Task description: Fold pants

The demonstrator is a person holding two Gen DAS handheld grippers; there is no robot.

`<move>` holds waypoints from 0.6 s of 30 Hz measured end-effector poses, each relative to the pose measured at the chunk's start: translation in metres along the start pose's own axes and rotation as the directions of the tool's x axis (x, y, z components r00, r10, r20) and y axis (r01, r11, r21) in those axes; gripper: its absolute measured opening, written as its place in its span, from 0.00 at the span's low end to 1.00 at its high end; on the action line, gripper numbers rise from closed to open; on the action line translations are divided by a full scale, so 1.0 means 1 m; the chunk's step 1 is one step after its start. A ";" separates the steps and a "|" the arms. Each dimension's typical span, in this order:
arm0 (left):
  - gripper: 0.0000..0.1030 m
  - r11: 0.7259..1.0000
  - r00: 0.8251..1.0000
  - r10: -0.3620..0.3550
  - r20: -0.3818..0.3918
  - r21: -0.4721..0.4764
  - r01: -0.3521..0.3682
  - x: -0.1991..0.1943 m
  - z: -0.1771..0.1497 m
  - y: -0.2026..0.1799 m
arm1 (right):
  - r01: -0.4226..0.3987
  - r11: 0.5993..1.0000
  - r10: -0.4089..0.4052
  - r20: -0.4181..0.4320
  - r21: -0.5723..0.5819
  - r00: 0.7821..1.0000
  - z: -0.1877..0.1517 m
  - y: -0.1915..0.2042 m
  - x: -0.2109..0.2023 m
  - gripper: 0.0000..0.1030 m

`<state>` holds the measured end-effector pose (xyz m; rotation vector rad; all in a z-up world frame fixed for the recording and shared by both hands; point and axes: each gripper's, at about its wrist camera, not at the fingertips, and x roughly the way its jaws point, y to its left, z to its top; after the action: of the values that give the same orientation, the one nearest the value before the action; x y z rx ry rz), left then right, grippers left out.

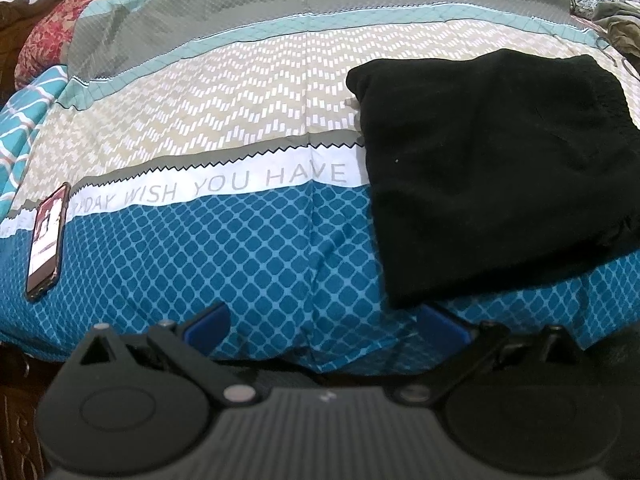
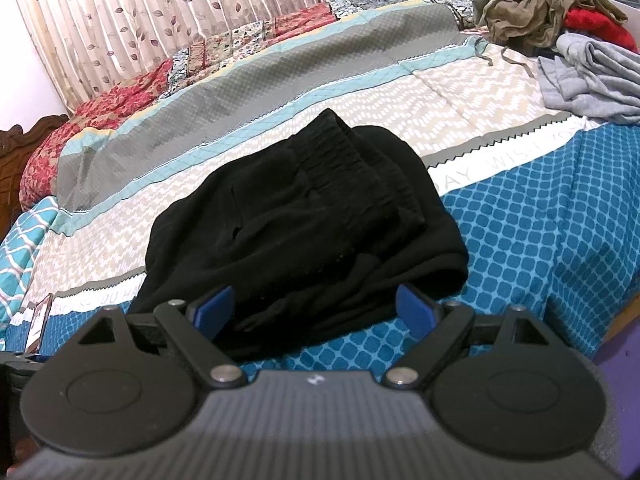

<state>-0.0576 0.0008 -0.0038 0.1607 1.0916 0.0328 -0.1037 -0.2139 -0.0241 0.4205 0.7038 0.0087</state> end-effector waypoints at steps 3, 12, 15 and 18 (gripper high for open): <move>1.00 1.000 1.000 0.005 0.003 0.002 -0.005 -0.001 0.000 0.000 | 0.001 1.000 -0.001 0.006 -0.001 1.000 0.001 0.000 -0.001 0.87; 1.00 1.000 0.999 0.027 0.021 0.006 -0.027 -0.002 0.000 -0.001 | 0.003 1.000 -0.003 0.008 0.002 1.000 0.001 -0.001 -0.001 0.86; 1.00 1.000 0.999 0.031 0.026 0.001 -0.031 -0.003 0.001 0.001 | 0.002 1.000 -0.002 0.009 0.002 1.000 0.002 -0.001 -0.001 0.86; 1.00 0.999 0.999 0.032 0.024 0.003 -0.032 -0.003 0.001 0.001 | 0.004 1.000 -0.004 0.013 0.004 1.000 0.002 -0.002 -0.001 0.85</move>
<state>-0.0582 0.0013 -0.0009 0.1812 1.0651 0.0577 -0.1035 -0.2167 -0.0222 0.4222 0.6919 0.0011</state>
